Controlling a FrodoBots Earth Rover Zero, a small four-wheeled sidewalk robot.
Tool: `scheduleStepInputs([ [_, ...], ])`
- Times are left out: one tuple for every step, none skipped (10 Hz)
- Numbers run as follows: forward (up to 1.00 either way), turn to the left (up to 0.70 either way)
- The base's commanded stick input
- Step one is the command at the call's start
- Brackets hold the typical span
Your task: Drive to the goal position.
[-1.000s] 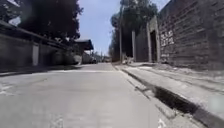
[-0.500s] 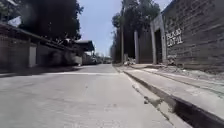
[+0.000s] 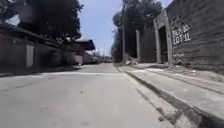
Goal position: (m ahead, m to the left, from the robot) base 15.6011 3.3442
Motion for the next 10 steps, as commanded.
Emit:
scheduleStepInputs([
  [1.00, 0.00],
  [1.00, 0.00],
  [1.00, 0.00],
  [1.00, 0.00],
  [1.00, 0.00],
  [1.00, 0.00],
  [1.00, 0.00],
  [1.00, 0.00],
  [1.00, 0.00],
  [1.00, 0.00],
])
